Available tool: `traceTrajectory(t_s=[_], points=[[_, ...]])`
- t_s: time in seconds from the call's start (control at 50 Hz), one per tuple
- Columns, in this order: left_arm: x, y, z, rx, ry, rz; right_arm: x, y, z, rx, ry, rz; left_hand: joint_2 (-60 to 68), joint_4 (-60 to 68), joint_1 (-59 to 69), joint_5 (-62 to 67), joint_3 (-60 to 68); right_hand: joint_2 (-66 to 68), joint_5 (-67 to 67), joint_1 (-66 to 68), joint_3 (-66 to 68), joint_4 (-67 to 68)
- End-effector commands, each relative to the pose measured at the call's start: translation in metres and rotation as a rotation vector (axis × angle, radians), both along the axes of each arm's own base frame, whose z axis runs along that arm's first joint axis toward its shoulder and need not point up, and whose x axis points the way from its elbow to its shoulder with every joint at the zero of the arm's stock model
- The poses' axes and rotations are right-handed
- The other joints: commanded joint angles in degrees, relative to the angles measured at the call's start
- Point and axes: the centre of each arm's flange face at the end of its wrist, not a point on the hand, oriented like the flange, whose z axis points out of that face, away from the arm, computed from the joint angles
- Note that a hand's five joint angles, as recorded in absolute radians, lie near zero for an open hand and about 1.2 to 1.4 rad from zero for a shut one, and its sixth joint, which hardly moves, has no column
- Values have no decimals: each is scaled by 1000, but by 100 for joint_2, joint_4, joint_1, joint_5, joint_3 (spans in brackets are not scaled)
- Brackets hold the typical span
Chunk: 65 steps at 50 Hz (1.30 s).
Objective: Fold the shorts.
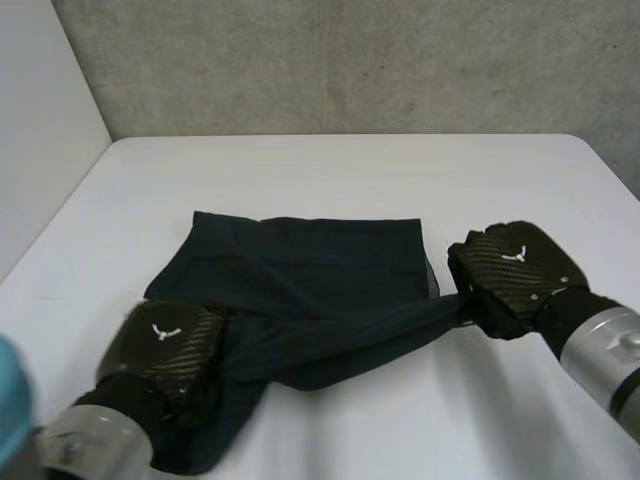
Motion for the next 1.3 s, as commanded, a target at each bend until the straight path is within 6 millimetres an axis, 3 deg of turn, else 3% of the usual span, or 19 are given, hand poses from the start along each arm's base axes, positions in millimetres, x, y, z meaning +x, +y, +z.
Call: traceTrajectory(t_s=[0.02, 0.14, 0.24, 0.32, 0.4, 0.42, 0.52, 0.7, 0.78, 0.94, 1.0, 1.02, 1.04, 1.08, 1.16, 1.18, 1.2, 1.26, 1.3], points=[[21, 26, 30, -126, -253, -134, -6, 24, 43, -28, 105, 48, 1175, 1131, 1526, 1408, 1204, 1263, 1337, 2338, 1112, 1154], [38, 51, 49, -185, -364, -212, -12, 42, 63, -34, 215, 88, 1175, 1131, 1526, 1408, 1204, 1263, 1337, 2338, 1112, 1154], [36, 53, 49, -208, -381, -259, -11, 48, 55, -5, 280, 137, 1175, 1131, 1526, 1408, 1204, 1263, 1337, 2338, 1112, 1154], [22, 43, 34, -181, -386, -301, -8, 38, 38, 54, 285, 140, 1175, 1131, 1526, 1408, 1204, 1263, 1337, 2338, 1112, 1154], [4, 12, 16, -176, -388, -269, 0, 12, 21, 82, 279, 132, 1175, 1131, 1526, 1408, 1204, 1263, 1337, 2338, 1112, 1154], [-1, -10, 11, -184, -389, -225, 1, 6, 19, 79, 275, 126, 1175, 1131, 1526, 1408, 1204, 1263, 1337, 2338, 1112, 1154], [-12, -77, 1, -265, -387, -124, 15, -26, 12, 65, 231, 91, 1175, 1131, 1526, 1408, 1204, 1263, 1337, 2338, 1112, 1154], [-48, -178, -38, -471, -465, -176, 67, -81, -8, -97, 214, 31, 1175, 1131, 1526, 1408, 1204, 1263, 1337, 2338, 1112, 1154], [-55, -211, -56, -505, -461, -181, 84, -109, -28, -148, 205, 3, 1175, 1131, 1526, 1408, 1204, 1263, 1337, 2338, 1112, 1154], [-72, -237, -86, -515, -444, -222, 113, -139, -86, -186, 303, 14, 1175, 1131, 1526, 1408, 1204, 1263, 1337, 2338, 1112, 1154], [-76, -241, -92, -522, -439, -224, 117, -142, -96, -205, 355, 2, -1100, -1144, -749, -867, -1070, 1263, 1337, 2338, 1112, 1154], [-76, -242, -94, -522, -440, -223, 119, -144, -101, -214, 376, -17, -2459, -2504, -2108, -2226, -2430, -1212, -1139, -138, -1363, -1321], [-77, -241, -94, -522, -439, -224, 119, -145, -102, -215, 381, -32, -5104, -5148, -4753, -4871, -5075, -2869, -2795, -1794, -3020, -2978], [-78, -241, -93, -528, -436, -223, 118, -148, -99, -231, 378, -65, -5825, -5869, -5474, -5592, -5796, -5737, -5663, -4662, -5888, -5846], [-79, -239, -86, -545, -424, -215, 117, -153, -68, -300, 312, -123, -5825, -5869, -5474, -5592, -5796, -5737, -5663, -4662, -5888, -5846], [-80, -238, -81, -553, -416, -211, 115, -150, -43, -330, 260, -131, -5825, -5869, -5474, -5592, -5796, -5737, -5663, -4662, -5888, -5846], [-81, -233, -63, -581, -390, -202, 114, -147, -32, -339, 236, -130, -5825, -5869, -5474, -5592, -5796, -5737, -5663, -4662, -5888, -5846], [-79, -220, -39, -592, -334, -190, 107, -131, 7, -354, 147, -121, -5825, -5869, -5474, -5592, -5796, -5737, -5663, -4662, -5888, -5846], [-72, -206, -23, -575, -262, -174, 102, -121, 19, -342, 131, -105, -5804, -5848, -5453, -5570, -5774, -5737, -5663, -4662, -5888, -5846]])
